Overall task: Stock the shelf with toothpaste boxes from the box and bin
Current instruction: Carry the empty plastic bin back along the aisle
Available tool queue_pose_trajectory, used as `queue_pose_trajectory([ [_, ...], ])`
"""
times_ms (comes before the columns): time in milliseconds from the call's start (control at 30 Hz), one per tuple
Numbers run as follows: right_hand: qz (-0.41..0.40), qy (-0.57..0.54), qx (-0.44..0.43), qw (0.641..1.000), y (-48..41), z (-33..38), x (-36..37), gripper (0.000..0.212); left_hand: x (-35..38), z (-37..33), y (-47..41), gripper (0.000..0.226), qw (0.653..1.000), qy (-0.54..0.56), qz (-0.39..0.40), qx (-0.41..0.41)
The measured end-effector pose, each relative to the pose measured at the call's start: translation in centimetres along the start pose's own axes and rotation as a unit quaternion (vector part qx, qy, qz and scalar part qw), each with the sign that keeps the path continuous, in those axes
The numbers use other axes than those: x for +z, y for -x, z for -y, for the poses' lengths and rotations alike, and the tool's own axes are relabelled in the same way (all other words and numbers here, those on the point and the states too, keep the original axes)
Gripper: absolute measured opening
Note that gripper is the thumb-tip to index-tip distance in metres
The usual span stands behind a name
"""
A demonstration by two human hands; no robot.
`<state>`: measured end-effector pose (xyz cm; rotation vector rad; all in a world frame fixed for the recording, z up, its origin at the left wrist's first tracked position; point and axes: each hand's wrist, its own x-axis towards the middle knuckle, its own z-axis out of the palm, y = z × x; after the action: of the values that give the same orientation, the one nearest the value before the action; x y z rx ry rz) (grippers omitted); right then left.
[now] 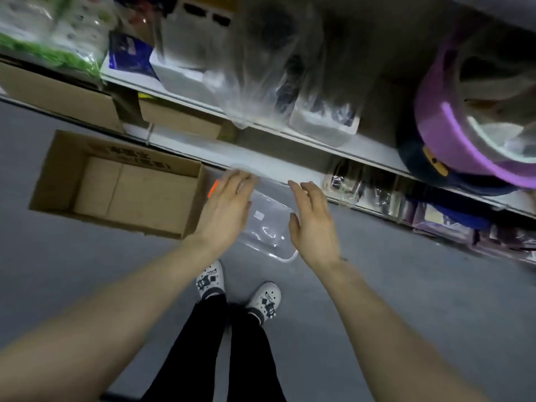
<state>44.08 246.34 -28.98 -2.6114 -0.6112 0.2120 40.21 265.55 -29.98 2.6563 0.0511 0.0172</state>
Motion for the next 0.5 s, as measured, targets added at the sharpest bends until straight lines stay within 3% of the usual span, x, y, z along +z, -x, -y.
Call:
queue_pose_trajectory([
  [267,0.070,-0.003,0.063,0.996,0.2,-10.6,11.7,0.071,15.4,7.1,5.7,0.056,0.973,0.059,0.123,-0.186],
  [500,0.134,0.010,0.093,0.987,-2.5,-17.8,22.4,0.075,27.2,11.9,7.9,0.043,0.897,0.052,0.219,-0.379],
])
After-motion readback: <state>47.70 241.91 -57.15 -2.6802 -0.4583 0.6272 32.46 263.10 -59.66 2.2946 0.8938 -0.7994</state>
